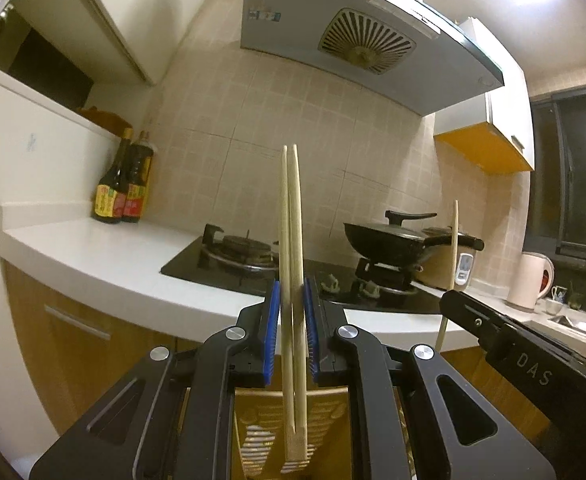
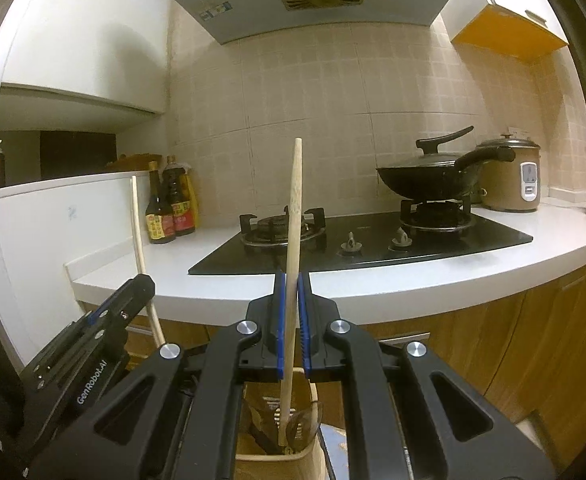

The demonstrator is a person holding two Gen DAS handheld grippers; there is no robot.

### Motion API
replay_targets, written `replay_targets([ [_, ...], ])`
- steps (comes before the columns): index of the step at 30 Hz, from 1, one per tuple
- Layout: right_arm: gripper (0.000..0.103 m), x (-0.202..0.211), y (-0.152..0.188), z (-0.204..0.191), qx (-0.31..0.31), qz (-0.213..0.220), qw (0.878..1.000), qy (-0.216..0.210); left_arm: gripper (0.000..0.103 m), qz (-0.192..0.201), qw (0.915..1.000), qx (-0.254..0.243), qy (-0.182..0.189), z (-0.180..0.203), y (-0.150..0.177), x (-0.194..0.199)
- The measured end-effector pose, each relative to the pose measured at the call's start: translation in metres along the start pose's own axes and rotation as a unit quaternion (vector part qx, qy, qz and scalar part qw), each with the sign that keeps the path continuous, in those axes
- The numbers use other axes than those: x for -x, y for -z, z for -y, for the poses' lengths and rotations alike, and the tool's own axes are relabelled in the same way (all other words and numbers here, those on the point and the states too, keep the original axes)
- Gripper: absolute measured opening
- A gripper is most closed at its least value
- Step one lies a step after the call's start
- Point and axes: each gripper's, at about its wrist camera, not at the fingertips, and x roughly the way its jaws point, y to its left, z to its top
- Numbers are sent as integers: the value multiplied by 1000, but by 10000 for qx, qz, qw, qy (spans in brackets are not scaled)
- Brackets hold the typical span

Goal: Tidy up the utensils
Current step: 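Open both tools to drop the chopsticks into the caddy, then grasp a single chopstick with the left tool while the right tool grasps another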

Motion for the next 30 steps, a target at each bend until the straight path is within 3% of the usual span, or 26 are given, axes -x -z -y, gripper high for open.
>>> replay_targets([
  [4,5,8,1,-2,41,-71,9999,-79,14,-138,9998,-81,84,-2,-1,6],
  [5,5,11,1,-2,6,-70,9999,-108,18,-136,9998,-77,108,-2,-2,8],
  [7,7,18,0,-2,-34,-119,9998,-170,39,-96,9998,-100,128,-2,-3,15],
  [8,8,21,0,-2,-32,-150,9997,-200,41,-81,9998,-124,156,-2,-4,19],
  [13,8,46,-3,-1,-37,-294,9991,-302,41,-165,9993,-144,296,-4,-18,43],
  [18,18,76,-6,0,-24,-498,9979,-422,41,-187,9987,-126,459,-8,-40,85],
  [22,18,100,-8,-4,-125,-683,9960,-565,44,-40,9986,-69,526,-10,-52,121],
  [25,33,118,-9,-10,-71,-750,9958,-520,44,-84,9983,-23,570,-12,-61,143],
  [26,47,125,-8,-13,-23,-796,9956,-493,44,-126,9982,-15,588,-12,-62,149],
  [27,52,130,-6,-16,30,-847,9953,-475,46,-223,9979,-11,600,-13,-63,154],
  [30,52,145,2,-26,237,-1134,9928,-310,48,-650,9957,34,663,-18,-60,161],
])
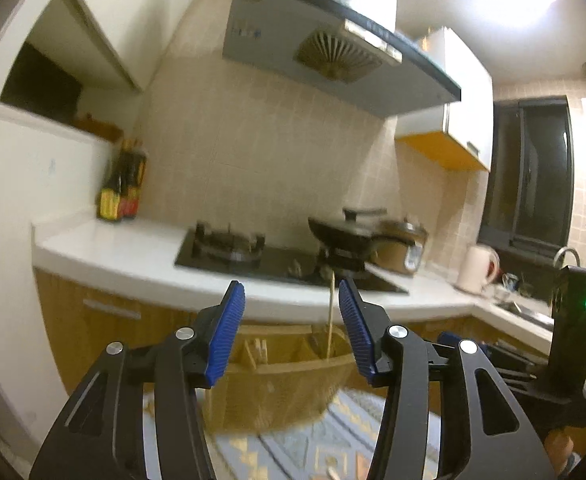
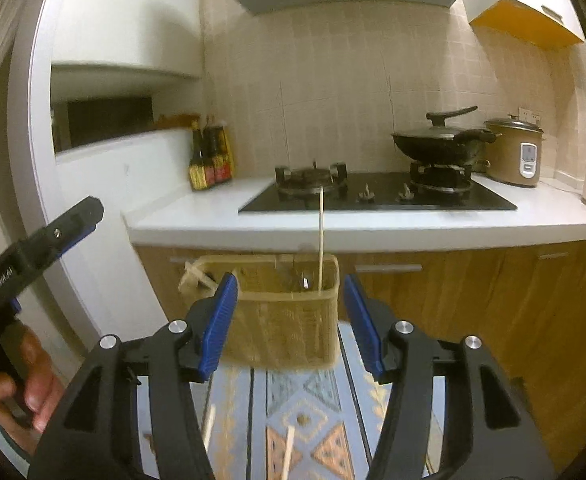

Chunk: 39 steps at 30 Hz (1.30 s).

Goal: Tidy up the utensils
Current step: 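Grasp a single chopstick with the left tool while the right tool grasps another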

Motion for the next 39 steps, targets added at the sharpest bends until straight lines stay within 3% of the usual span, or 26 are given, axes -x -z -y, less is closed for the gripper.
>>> replay_targets([
  [4,52,1,16,-8,64,-655,9977,176,48,-649,9975,272,30,-13,13,1],
  [7,52,-8,27,-8,-45,-1246,9921,148,48,-1236,9909,511,162,-24,28,-5],
  [13,50,-43,61,-9,-209,-2506,9678,71,47,-2469,9659,761,155,-38,74,-25],
  [14,44,-47,69,-9,-244,-2669,9634,44,46,-2620,9619,762,146,-39,80,-28],
  [15,36,-55,76,-7,-299,-2876,9573,11,46,-2873,9548,754,129,-41,90,-35],
  [19,32,-82,106,2,-622,-3678,9278,-83,46,-3621,9280,870,133,-48,124,-53],
  [21,32,-89,115,4,-685,-3874,9193,-134,46,-3917,9163,830,102,-48,138,-61],
  [25,32,-95,129,-1,-527,-4052,9126,-136,40,-4287,9019,528,-10,-42,161,-71],
  [30,26,-100,142,-12,-244,-4184,9079,-22,37,-4490,8930,52,-285,-29,177,-76],
  [34,19,-100,144,-22,76,-4118,9111,179,36,-4481,8909,-528,-519,-12,179,-78],
  [36,10,-99,146,-25,221,-4085,9121,258,36,-4487,8883,-758,-617,-7,181,-79],
  [39,6,-98,146,-26,308,-4036,9139,287,30,-4477,8850,-1012,-776,0,183,-81],
])
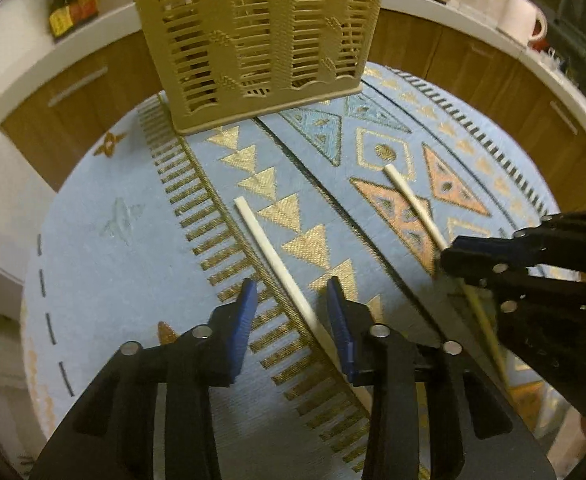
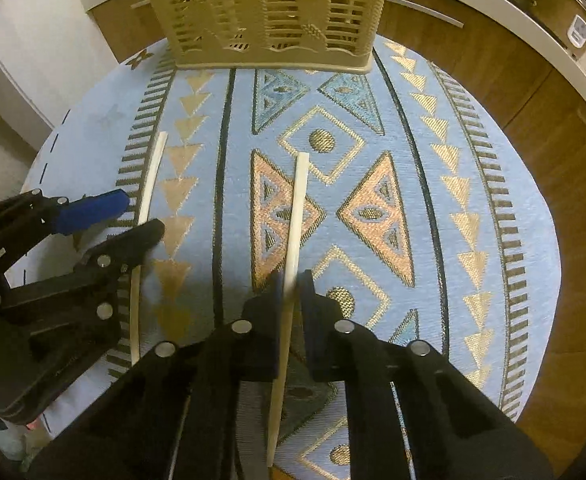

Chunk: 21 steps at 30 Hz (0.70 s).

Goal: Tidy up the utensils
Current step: 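Grasp a single chopstick with the left tool while the right tool grasps another, then lift both chopsticks and carry them above the caddy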

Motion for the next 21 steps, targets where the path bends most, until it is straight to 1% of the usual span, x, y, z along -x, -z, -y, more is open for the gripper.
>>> replay_targets([
  [3,5,1,2,3,-24,50,10000,-35,29,-14,9998,-135,-129,5,-1,0],
  [4,5,-1,2,3,-49,68,9999,-57,23,-25,9997,-195,-134,7,-1,0],
  [5,5,-1,2,4,-64,83,9999,-76,20,-34,9996,-244,-122,9,-1,1],
  [6,5,-1,2,4,-68,94,9999,-93,10,-53,9992,-333,-202,11,-1,3],
  [9,5,1,4,8,-89,108,9998,-164,10,-75,9987,-463,-188,11,-1,3],
  [11,5,3,5,12,-115,119,9996,-216,8,-114,9988,-467,-41,7,-2,4],
  [12,5,5,6,15,-127,126,9996,-240,6,-142,9987,-474,93,4,-2,4],
  [15,5,7,4,18,-169,156,9994,-275,4,-247,9974,-544,415,-5,-3,4],
  [19,5,11,6,26,-285,159,9989,-323,4,-405,9951,-642,635,-13,-1,5],
  [21,5,10,5,30,-321,121,9989,-321,4,-450,9947,-634,667,-14,-1,5],
])
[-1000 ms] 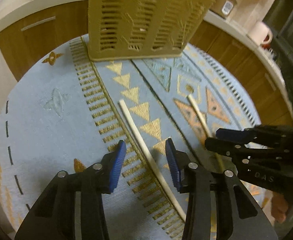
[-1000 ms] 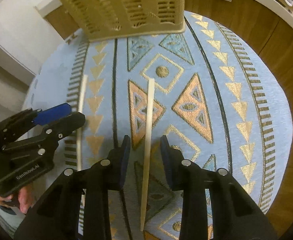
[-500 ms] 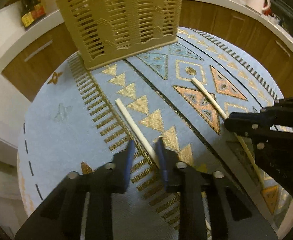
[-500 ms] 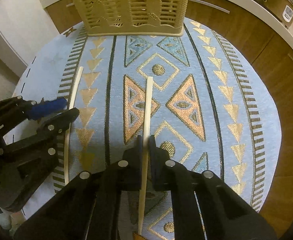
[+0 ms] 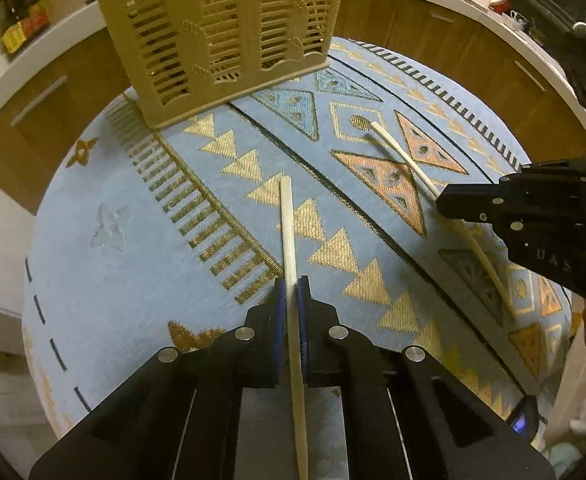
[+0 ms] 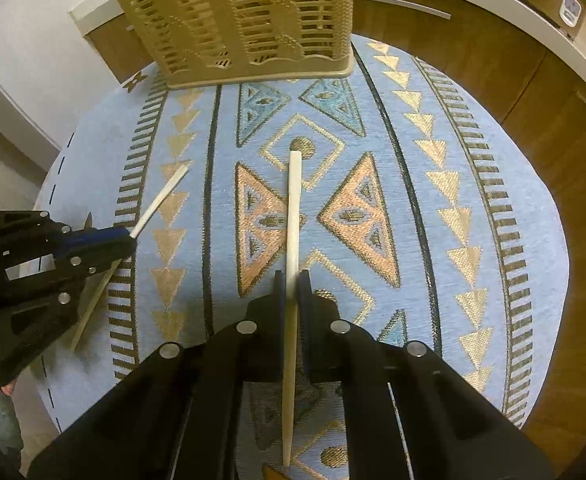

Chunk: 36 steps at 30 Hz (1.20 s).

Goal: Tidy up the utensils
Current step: 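Lift both chopsticks and carry them above the caddy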

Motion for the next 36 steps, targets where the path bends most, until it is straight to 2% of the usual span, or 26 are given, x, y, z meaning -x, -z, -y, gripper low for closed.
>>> replay_targets([
  [5,5,-4,-1,8,-88,-157,9998,-105,6,-94,10000,-20,-10,-1,-3,-2],
  [7,7,-5,-5,16,-305,-309,9983,-385,16,-208,9996,-144,108,1,-7,-3],
  [9,7,-6,-11,23,-407,-438,9967,-543,19,-325,9990,-250,178,2,-12,-5],
  [13,9,-7,-22,25,-377,-485,9970,-466,19,-469,9983,-309,170,0,-24,-10],
  [18,23,-11,-31,17,-104,-623,9970,-456,19,-636,9968,-464,157,3,-35,-14],
  [23,24,-14,-35,5,277,-619,9975,-220,20,-721,9939,-827,-57,18,-39,-17],
  [25,24,-15,-34,2,397,-621,9972,-137,20,-685,9930,-923,-277,30,-41,-22],
  [26,18,-15,-34,0,431,-637,9969,-137,20,-654,9925,-956,-380,34,-40,-21],
  [27,13,-16,-34,-1,463,-665,9966,-144,15,-590,9915,-1037,-511,41,-38,-21],
  [28,10,-16,-34,-1,488,-682,9964,-156,10,-552,9913,-1070,-526,45,-37,-21],
  [30,5,-16,-34,-1,533,-660,9963,-135,8,-463,9915,-1047,-615,50,-35,-20],
  [31,5,-16,-34,0,526,-650,9963,-181,4,-420,9911,-1091,-634,53,-33,-20],
  [34,4,-12,-31,3,523,-607,9964,-276,4,-246,9907,-1124,-720,53,-29,-22],
  [36,4,-10,-32,0,490,-465,9969,-401,4,-161,9940,-936,-543,50,-28,-19],
])
